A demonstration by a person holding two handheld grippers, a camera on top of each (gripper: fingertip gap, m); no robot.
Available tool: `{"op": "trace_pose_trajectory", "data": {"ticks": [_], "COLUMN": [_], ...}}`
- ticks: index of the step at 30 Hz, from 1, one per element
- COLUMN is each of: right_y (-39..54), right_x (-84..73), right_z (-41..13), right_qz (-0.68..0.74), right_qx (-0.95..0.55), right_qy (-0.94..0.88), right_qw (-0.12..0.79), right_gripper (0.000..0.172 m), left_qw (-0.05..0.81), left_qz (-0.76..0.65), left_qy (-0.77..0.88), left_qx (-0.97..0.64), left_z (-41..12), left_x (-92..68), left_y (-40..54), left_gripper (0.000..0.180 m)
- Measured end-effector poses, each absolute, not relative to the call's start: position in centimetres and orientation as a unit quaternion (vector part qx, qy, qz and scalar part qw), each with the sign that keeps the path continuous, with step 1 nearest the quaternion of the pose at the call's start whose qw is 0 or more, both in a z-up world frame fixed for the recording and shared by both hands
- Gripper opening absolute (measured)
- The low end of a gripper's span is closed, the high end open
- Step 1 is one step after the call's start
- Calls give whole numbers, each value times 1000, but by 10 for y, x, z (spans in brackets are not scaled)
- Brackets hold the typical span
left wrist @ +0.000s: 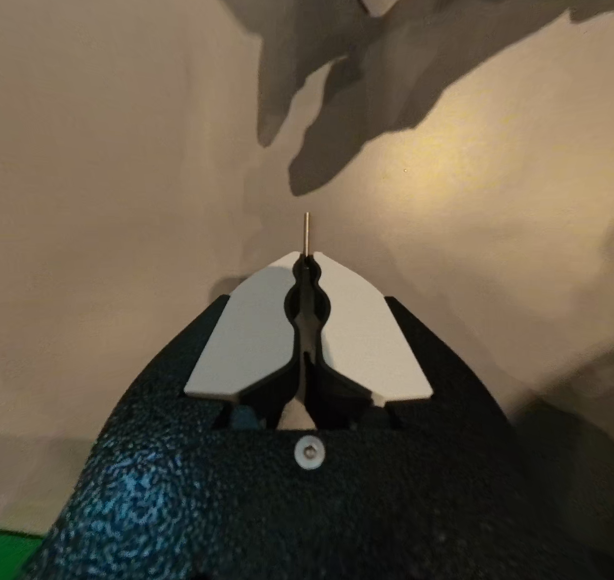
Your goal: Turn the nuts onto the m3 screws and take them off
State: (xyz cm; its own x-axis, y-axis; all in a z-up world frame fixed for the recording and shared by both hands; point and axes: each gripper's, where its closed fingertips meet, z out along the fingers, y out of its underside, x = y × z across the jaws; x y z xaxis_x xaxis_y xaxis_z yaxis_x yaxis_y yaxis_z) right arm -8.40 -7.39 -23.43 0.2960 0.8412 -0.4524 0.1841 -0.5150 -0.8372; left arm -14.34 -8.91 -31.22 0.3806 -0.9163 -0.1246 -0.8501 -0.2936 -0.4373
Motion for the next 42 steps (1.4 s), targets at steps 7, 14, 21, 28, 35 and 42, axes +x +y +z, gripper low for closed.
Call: {"op": "trace_pose_trajectory", "data": {"ticks": [7, 14, 21, 28, 35, 42], "right_y": [-64, -68, -74, -81, -115, -135], "right_x": [-94, -109, -114, -109, -110, -108], "right_z": [-225, -216, -209, -210, -226, -232], "right_qz": [609, 628, 634, 561, 475, 463], "right_qx": [-692, -663, -639, -640, -599, -557], "right_qy": [-218, -215, -238, -329, -510, -578], "right_qw": [320, 346, 364, 410, 393, 375], "right_gripper": [27, 24, 3, 2, 2, 2], "left_qw": [413, 536, 539, 513, 422, 348], "left_qz": [-95, -186, -195, -251, -345, -414], "left_qy": [492, 440, 449, 444, 493, 549], "left_qx": [-761, -697, -685, -690, -678, -637], "left_z": [-277, -224, -224, -231, -249, -262], "left_x": [-130, -115, -108, -107, -95, -82], "left_y": [-69, -74, -79, -84, -108, -141], "left_gripper": [2, 2, 2, 26, 37, 25]}}
